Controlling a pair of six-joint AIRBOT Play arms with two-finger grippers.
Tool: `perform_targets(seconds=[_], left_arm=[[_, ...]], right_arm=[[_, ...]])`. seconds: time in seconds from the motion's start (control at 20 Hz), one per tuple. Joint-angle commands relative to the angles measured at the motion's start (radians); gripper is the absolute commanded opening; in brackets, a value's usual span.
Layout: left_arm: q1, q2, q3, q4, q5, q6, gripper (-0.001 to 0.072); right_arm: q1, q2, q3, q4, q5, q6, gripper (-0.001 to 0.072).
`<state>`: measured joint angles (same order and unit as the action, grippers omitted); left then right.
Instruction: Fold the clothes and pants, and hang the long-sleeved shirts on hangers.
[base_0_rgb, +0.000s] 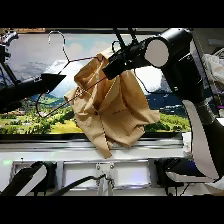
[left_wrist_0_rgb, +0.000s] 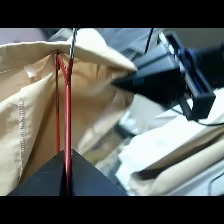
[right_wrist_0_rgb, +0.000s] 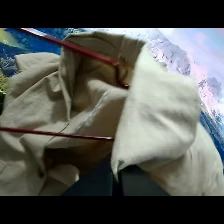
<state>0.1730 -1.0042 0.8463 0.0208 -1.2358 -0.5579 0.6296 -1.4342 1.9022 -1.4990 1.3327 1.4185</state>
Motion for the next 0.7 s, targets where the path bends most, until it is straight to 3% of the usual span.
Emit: perform_targets(seconds=[0.0, 0.2, 0.45, 0.65], left_arm=[[-0.021, -0.096, 0.000, -0.077, -0.056, 0.103, 0.0010], [-0.060, -0.115, 0.000, -0.074, -0.087, 0.157, 0.0010], [-0.078, -0.200, 0.000, -0.080, -0.347, 0.169, 0.0009], [-0.092, -0.290, 0.001, -0.229, -0.364, 0.185, 0.0009]], right_arm=[[0.000, 0.002, 0.001, -0.002, -0.006, 0.000, 0.0032], [0.000, 0.000, 0.001, -0.038, -0.024, 0.000, 0.0032], [0.000, -0.009, 0.001, -0.097, -0.126, 0.000, 0.0032], [0.011, -0.011, 0.001, -0.010, -0.073, 0.002, 0.0031]])
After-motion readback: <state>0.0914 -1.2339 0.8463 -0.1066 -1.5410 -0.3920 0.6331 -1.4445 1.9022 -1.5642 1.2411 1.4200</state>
